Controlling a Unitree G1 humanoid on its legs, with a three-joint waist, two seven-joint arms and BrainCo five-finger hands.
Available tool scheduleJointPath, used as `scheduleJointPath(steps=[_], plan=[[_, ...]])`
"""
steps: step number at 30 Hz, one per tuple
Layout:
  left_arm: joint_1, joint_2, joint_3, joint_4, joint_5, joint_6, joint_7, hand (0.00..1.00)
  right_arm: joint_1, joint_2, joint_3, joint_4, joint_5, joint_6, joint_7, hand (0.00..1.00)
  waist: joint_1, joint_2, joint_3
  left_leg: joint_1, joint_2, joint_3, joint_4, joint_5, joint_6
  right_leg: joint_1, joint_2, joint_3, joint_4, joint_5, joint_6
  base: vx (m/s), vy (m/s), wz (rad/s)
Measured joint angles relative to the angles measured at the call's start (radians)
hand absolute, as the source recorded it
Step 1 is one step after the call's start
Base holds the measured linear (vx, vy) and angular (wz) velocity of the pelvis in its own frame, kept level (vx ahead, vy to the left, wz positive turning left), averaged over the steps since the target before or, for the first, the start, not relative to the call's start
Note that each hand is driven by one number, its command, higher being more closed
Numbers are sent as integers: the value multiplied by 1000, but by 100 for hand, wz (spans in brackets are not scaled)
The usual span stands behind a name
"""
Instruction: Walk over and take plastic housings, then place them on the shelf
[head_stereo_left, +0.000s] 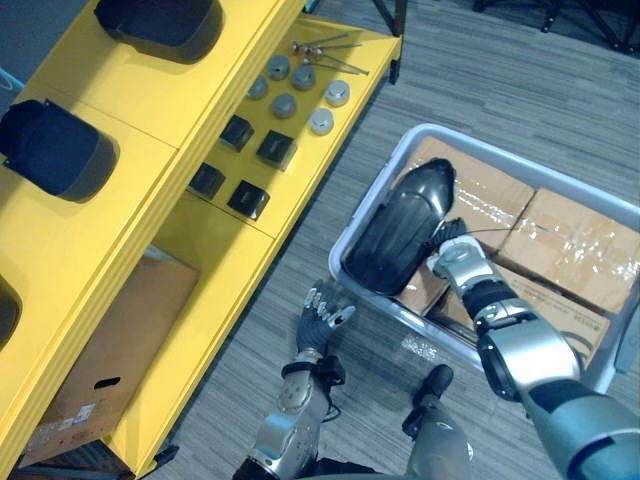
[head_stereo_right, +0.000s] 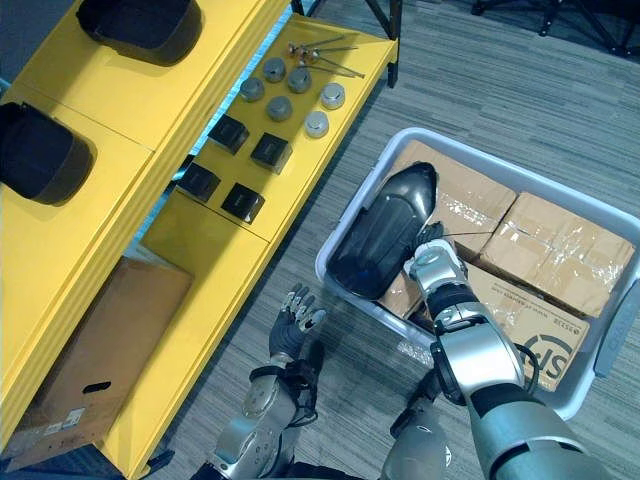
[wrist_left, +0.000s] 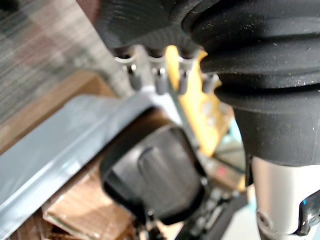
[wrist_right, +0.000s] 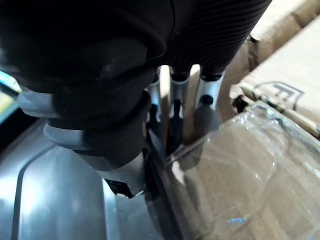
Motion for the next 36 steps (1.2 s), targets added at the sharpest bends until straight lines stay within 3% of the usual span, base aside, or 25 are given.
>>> scheduleJointPath(steps=[7, 14, 17, 21, 24, 30, 36], plan=[[22, 2, -1, -18, -1, 7, 0, 0, -3, -22, -53, 20, -7, -15, -41, 100, -1, 4, 2, 1, -6, -5, 3, 0, 0, 0, -11, -6, 20, -12, 0, 1, 5, 2], [51, 26, 3, -42, 20, -24, -7, 0, -1, -124, -6, -31, -93, -113, -41, 100, -26, 4, 2, 2, -1, 6, 5, 0, 0, -9, -7, 6, 22, -12, 0, -4, 1, -5], [42, 41, 29, -48, 113, -44, 2, 0, 0, -165, 11, -148, -153, -167, -46, 100, -46, 1, 4, 18, 9, 27, -3, -1, -1, -14, 1, 28, 23, -10, -1, 8, -9, -24], [-28, 85, 122, -113, 214, -45, 21, 0, 61, -168, 13, -428, -223, -241, -41, 100, -96, -14, 13, 68, 31, 77, -27, -3, -4, -13, 22, 79, 22, -9, -4, 8, -15, -34], [-104, 113, 160, -111, 251, -27, 17, 0, 110, -164, 14, -523, -264, -280, -41, 100, -112, -21, 13, 93, 42, 113, -33, -9, -12, -14, 37, 113, 14, -5, -8, 2, -10, -38], [-281, 190, 188, 21, 475, 60, 21, 0, 159, -106, 72, -642, -336, -359, -10, 100, -172, -59, 1, 146, 71, 198, -63, -13, -19, -14, 84, 188, -38, 28, -27, 21, -17, -44], [-472, 195, 189, 219, 467, 114, -24, 0, 158, -82, 128, -711, -375, -445, 19, 100, -209, -83, -16, 163, 88, 239, -64, -21, -30, -16, 114, 236, -76, 56, -36, 3, -6, -25]])
